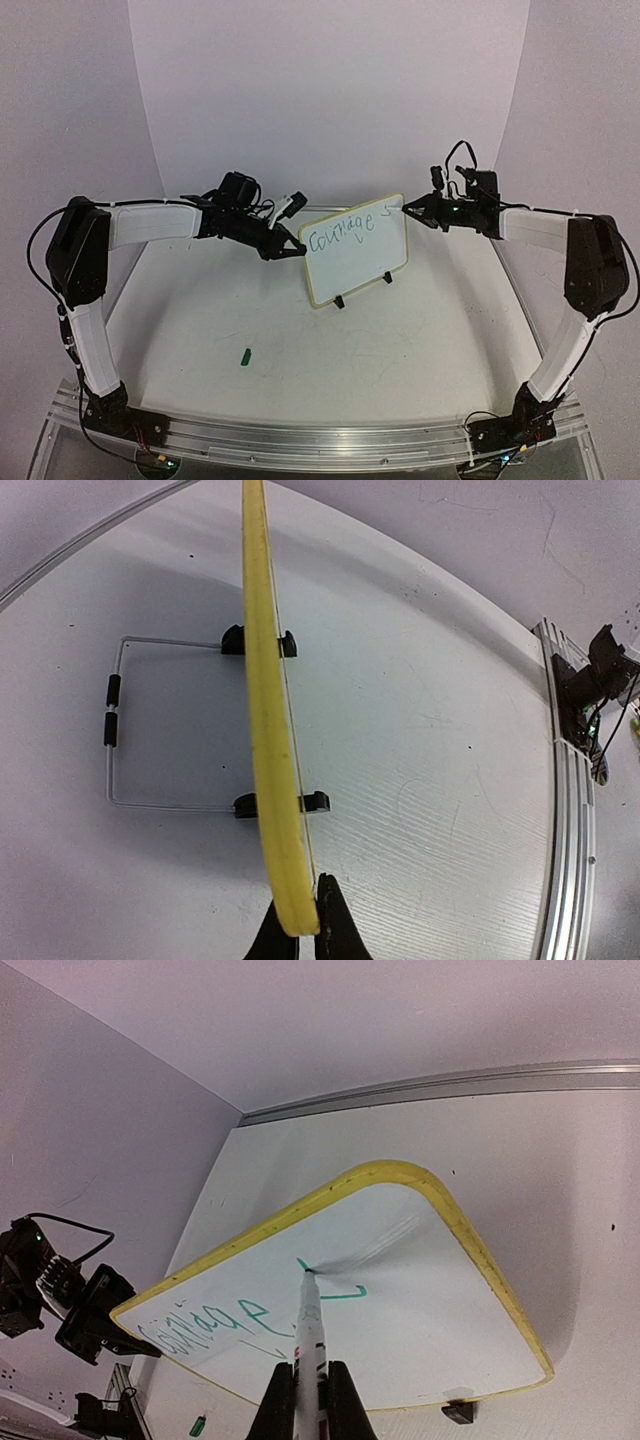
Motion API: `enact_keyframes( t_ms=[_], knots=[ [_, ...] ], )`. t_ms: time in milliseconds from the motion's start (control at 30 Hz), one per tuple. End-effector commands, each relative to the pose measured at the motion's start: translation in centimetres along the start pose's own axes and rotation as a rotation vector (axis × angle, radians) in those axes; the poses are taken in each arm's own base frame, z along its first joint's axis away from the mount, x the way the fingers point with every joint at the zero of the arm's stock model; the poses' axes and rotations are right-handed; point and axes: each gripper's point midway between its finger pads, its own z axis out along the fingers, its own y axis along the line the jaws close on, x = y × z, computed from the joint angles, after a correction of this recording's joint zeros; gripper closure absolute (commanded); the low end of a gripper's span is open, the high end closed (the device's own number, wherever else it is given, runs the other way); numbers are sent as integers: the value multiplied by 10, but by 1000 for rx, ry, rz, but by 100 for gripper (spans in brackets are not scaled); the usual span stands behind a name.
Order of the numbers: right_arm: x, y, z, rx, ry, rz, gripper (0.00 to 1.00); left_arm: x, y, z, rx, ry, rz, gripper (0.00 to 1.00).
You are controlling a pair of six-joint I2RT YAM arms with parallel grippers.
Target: Write a sentence on the whiteboard
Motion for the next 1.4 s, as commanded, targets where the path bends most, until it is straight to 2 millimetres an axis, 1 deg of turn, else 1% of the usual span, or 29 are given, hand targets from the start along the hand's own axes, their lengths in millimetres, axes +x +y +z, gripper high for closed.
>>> enact_keyframes(
  t_ms=[0, 200, 433, 533, 667, 933, 1067, 1267, 1367],
  knots=[
    [6, -1, 4, -21, 10, -2, 100, 8, -7, 8, 30, 40, -6, 100],
    [22, -13, 7, -2, 39, 21, 100, 8, -6, 9, 32, 41, -7, 100],
    [27, -20, 6, 24, 42, 32, 100, 8, -6, 9, 34, 41, -9, 100],
    [25, -23, 3, 57, 26, 32, 100, 9, -6, 9, 33, 41, -9, 100],
    [15, -22, -3, 94, -15, 22, 100, 9, -6, 9, 32, 41, -9, 100],
    [-10, -2, -25, 94, -100, -7, 100, 8, -6, 9, 29, 40, -9, 100],
    [-10, -3, -28, 96, -105, -3, 100, 8, -6, 9, 29, 39, -10, 100],
    [-3, -10, -21, 94, -84, 17, 100, 8, -6, 8, 28, 39, -10, 100],
    [-4, -13, -18, 91, -81, 22, 100, 7, -7, 8, 30, 38, -8, 100]
  ],
)
